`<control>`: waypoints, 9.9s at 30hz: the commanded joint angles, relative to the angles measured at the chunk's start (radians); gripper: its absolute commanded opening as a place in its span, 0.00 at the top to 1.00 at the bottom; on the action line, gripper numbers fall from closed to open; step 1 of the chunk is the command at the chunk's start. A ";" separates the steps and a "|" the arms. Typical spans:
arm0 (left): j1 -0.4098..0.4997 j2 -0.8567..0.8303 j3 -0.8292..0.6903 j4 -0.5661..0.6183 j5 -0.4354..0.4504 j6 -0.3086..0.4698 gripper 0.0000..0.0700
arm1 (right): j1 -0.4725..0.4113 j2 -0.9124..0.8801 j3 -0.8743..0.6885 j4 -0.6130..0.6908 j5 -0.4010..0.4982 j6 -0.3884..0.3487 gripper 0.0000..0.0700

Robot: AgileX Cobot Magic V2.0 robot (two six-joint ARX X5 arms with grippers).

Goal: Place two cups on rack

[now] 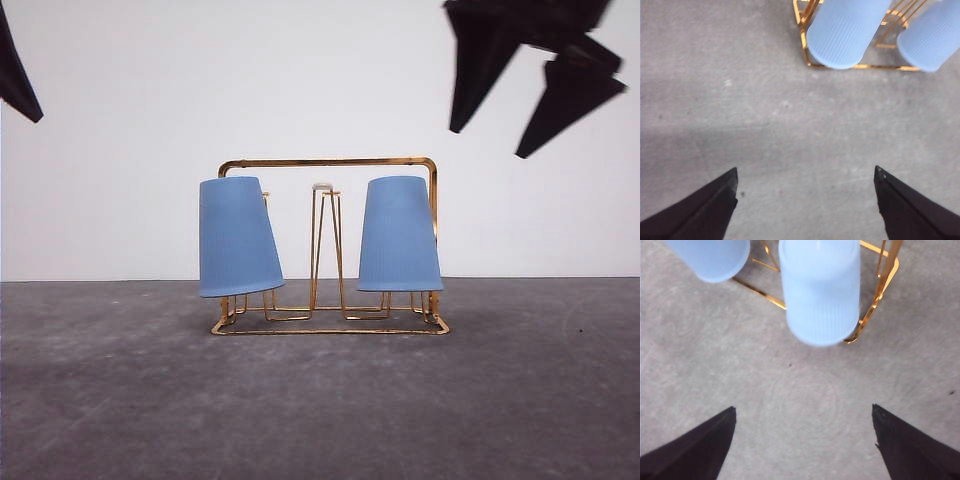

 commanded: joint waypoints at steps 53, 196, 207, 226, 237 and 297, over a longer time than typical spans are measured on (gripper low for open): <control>0.126 -0.398 -0.390 0.510 0.013 0.280 1.00 | -0.004 -0.536 -0.706 0.593 -0.007 0.254 0.95; 0.304 -0.762 -0.753 0.573 -0.006 0.289 1.00 | -0.331 -1.295 -1.147 0.645 0.262 0.074 0.95; 0.304 -0.762 -0.753 0.573 -0.006 0.288 1.00 | -0.331 -1.295 -1.147 0.645 0.262 0.074 0.95; 0.304 -0.762 -0.753 0.573 -0.006 0.288 1.00 | -0.331 -1.295 -1.147 0.645 0.262 0.074 0.95; 0.304 -0.762 -0.753 0.573 -0.006 0.288 1.00 | -0.331 -1.295 -1.147 0.645 0.262 0.074 0.95; 0.304 -0.762 -0.753 0.573 -0.006 0.288 1.00 | -0.331 -1.295 -1.147 0.645 0.262 0.074 0.95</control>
